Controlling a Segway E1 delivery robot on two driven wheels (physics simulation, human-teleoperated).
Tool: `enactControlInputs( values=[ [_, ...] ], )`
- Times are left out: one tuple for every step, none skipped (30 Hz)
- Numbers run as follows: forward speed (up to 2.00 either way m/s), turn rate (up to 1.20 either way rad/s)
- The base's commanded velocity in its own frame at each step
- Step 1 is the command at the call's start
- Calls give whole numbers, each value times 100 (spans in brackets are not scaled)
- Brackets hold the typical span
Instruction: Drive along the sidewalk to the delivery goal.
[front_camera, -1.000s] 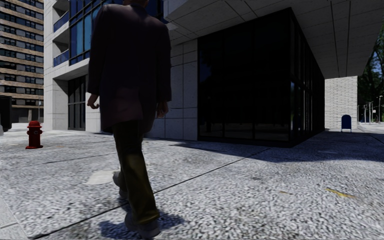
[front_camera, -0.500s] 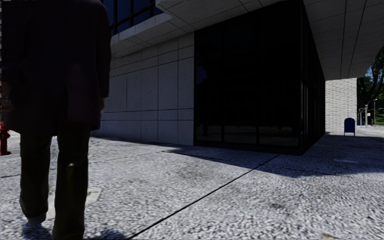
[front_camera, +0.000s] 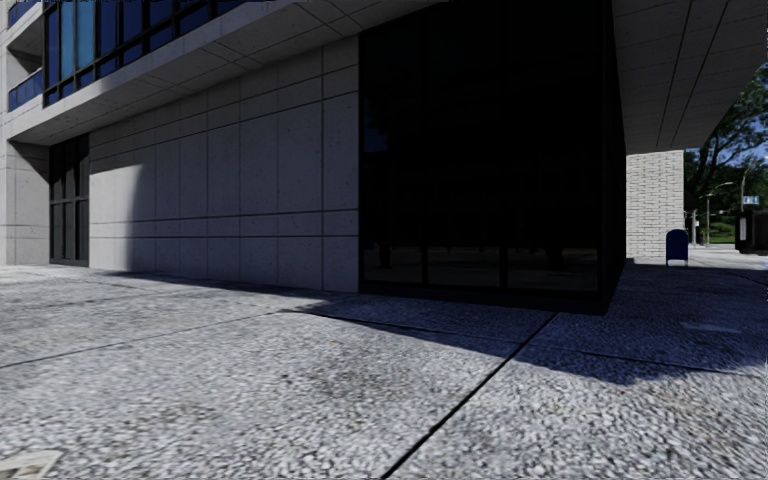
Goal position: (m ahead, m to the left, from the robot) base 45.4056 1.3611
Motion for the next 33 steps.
enactControlInputs(
  values=[
    [153,-31],
    [153,-31],
    [153,-31],
    [153,-31],
    [153,-31],
    [153,-31],
    [153,-31],
    [153,-31],
    [153,-31],
    [153,-31],
    [153,-32],
    [153,-32],
    [153,-37],
    [153,-42],
    [153,-42],
    [153,-47],
    [153,-52],
    [153,-54],
    [153,-54],
    [153,-54],
    [153,-55],
    [153,-55],
    [153,-55],
    [153,-56],
    [153,-58],
    [153,-61],
    [153,-61],
    [153,-62],
    [153,-62],
    [153,-62],
    [153,-62],
    [153,-62],
    [153,-62]
  ],
)
